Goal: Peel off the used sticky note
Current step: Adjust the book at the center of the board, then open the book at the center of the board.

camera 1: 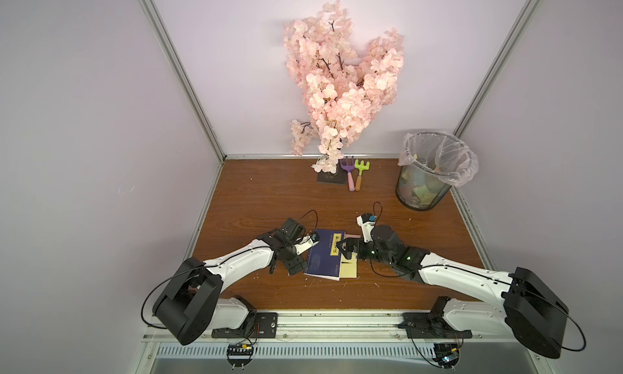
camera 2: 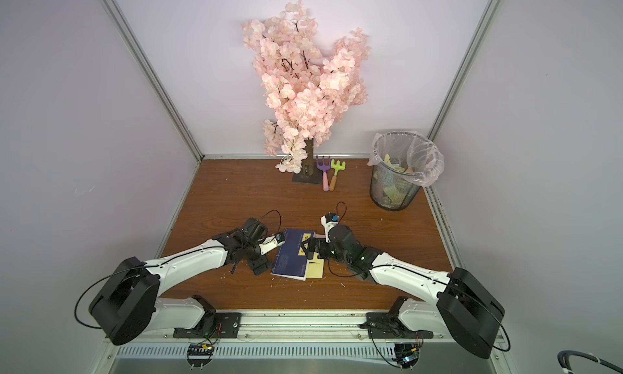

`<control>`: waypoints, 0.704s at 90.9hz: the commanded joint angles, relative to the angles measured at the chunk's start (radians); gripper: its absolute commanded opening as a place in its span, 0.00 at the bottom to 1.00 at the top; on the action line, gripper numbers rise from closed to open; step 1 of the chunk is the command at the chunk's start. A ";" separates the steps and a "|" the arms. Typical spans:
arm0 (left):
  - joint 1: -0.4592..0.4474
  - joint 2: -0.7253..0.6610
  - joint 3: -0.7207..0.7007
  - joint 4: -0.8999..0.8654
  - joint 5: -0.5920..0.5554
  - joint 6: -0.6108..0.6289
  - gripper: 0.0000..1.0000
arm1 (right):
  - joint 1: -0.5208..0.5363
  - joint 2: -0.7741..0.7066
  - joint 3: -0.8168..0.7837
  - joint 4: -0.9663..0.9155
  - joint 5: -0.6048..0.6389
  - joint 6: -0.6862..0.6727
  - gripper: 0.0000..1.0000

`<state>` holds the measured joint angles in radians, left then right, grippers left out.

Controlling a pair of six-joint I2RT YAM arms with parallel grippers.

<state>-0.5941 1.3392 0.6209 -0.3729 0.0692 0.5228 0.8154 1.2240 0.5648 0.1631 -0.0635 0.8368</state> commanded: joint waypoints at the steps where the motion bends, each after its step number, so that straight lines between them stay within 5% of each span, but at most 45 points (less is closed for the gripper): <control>1: -0.022 0.019 0.024 -0.059 0.089 -0.029 0.96 | -0.021 -0.013 -0.016 0.025 0.014 0.033 0.99; 29: 0.002 -0.066 0.100 -0.061 0.010 -0.021 0.99 | -0.070 0.029 0.010 0.031 -0.045 0.019 0.99; 43: 0.085 -0.028 0.166 -0.048 0.082 -0.035 0.99 | -0.070 0.106 0.073 0.021 -0.071 -0.008 0.99; 64: 0.089 0.054 0.131 0.109 0.128 -0.073 0.99 | -0.073 0.228 0.141 0.068 -0.098 -0.008 0.99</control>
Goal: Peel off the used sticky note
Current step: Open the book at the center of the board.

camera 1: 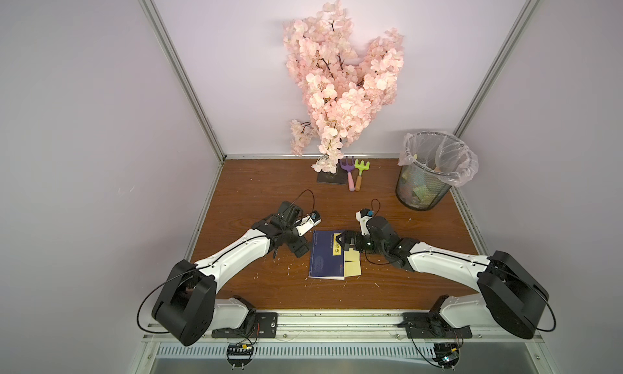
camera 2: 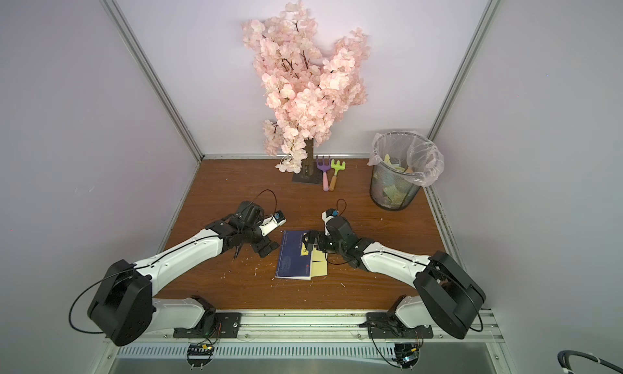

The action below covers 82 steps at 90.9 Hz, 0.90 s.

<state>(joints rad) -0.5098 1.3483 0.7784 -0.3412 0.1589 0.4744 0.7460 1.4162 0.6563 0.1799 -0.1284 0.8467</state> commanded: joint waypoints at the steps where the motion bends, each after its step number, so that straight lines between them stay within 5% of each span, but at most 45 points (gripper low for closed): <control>1: 0.005 0.050 -0.029 0.082 0.034 -0.025 0.99 | -0.003 0.041 0.053 0.055 -0.036 -0.017 0.99; 31: 0.005 0.152 -0.089 0.162 -0.074 -0.024 0.99 | -0.025 0.160 0.078 0.122 -0.085 0.010 0.99; 82: 0.005 0.180 -0.110 0.181 -0.090 -0.030 0.98 | -0.033 0.194 0.086 0.150 -0.116 0.018 0.99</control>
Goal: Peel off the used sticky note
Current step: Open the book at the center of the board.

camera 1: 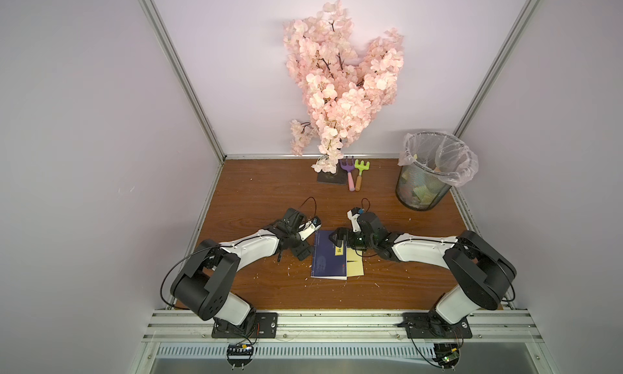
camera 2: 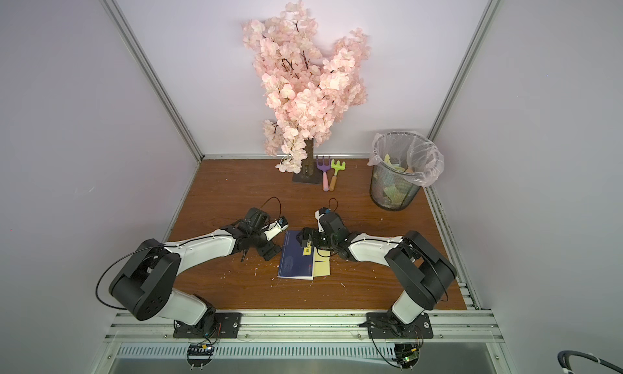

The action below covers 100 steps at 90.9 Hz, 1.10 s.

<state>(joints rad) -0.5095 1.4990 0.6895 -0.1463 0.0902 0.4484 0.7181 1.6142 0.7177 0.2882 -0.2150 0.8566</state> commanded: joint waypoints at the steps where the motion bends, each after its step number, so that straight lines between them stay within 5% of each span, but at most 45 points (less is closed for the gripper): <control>1: 0.005 0.030 -0.021 -0.014 -0.021 -0.004 0.98 | -0.006 -0.004 0.024 0.043 -0.032 0.009 0.99; 63: 0.005 0.074 -0.017 -0.005 -0.038 -0.003 0.98 | -0.011 -0.055 -0.067 0.289 -0.221 0.101 0.94; 100: 0.005 0.066 -0.013 -0.005 -0.040 -0.005 0.98 | -0.010 -0.037 -0.065 0.229 -0.146 0.079 0.89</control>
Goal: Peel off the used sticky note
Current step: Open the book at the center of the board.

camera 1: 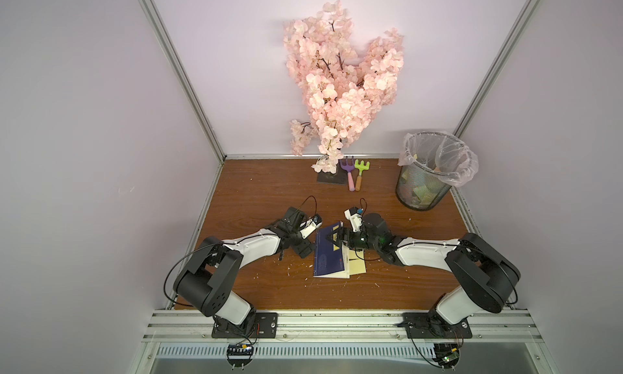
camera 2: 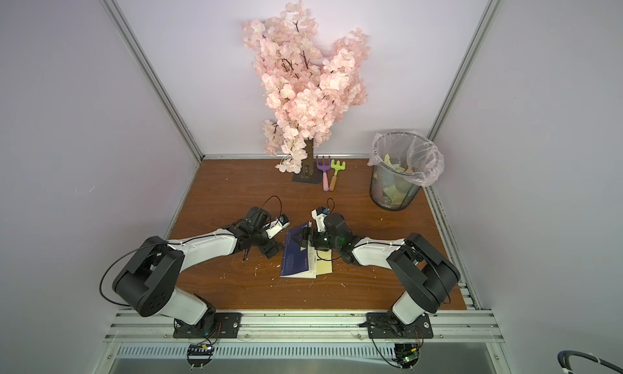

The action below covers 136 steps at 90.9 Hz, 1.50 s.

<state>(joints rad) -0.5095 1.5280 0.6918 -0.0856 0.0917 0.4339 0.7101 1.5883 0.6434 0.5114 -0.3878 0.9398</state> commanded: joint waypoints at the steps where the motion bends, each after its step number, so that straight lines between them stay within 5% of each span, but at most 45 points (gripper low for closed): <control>1: 0.005 0.037 -0.015 -0.066 -0.041 0.009 0.98 | -0.002 -0.010 0.010 0.002 0.028 -0.005 0.88; 16: 0.005 0.030 -0.007 -0.072 -0.041 0.012 0.97 | -0.003 -0.010 0.030 -0.061 0.063 -0.018 0.78; 57: 0.005 0.037 -0.014 -0.066 -0.027 0.009 0.98 | 0.000 -0.010 -0.119 0.383 -0.075 0.205 0.78; 98: 0.005 0.059 -0.016 -0.065 -0.017 0.005 0.97 | 0.030 0.068 -0.150 0.535 -0.071 0.289 0.78; 136: 0.005 0.057 -0.012 -0.069 -0.012 0.002 0.97 | 0.069 0.008 -0.092 0.303 0.026 0.176 0.79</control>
<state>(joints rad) -0.5095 1.5410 0.6994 -0.0772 0.1013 0.4263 0.7738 1.6588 0.5030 0.9237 -0.4099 1.1927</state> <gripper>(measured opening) 0.974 0.802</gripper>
